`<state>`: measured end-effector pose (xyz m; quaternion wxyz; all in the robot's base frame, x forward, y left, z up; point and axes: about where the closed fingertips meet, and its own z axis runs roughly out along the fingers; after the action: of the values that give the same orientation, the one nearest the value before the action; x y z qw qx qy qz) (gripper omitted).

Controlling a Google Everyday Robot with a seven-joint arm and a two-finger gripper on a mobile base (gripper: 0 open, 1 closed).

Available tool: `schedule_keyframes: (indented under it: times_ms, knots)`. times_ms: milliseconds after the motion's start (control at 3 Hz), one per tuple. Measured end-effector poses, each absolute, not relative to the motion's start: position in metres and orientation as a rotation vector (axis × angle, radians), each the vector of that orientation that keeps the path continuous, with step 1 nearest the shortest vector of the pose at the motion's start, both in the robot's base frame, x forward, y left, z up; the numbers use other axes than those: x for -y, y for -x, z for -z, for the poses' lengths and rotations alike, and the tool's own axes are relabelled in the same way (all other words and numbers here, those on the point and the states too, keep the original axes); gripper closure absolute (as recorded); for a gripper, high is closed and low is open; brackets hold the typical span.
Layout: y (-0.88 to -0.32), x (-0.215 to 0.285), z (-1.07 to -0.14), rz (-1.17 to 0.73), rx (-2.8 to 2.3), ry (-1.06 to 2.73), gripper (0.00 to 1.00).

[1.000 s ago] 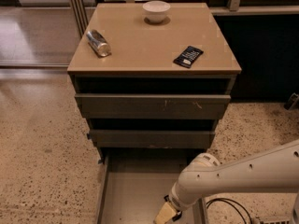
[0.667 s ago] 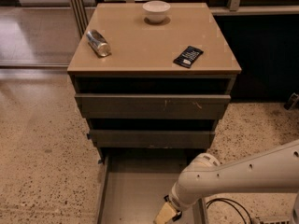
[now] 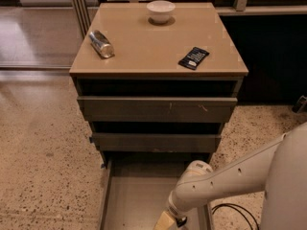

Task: Pick rxbar chocolate from bottom drawer and place on counter

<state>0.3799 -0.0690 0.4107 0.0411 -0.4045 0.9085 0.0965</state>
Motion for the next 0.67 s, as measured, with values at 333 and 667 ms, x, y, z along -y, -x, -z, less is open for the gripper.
schedule_keyframes:
  times_ms: [333, 667]
  knots:
    - [-0.391, 0.0537, -0.3823, -0.306, -2.731, 1.296, 0.0]
    - [-0.3923, 0.0548, -0.3783, -0.287, -2.702, 1.338, 0.0]
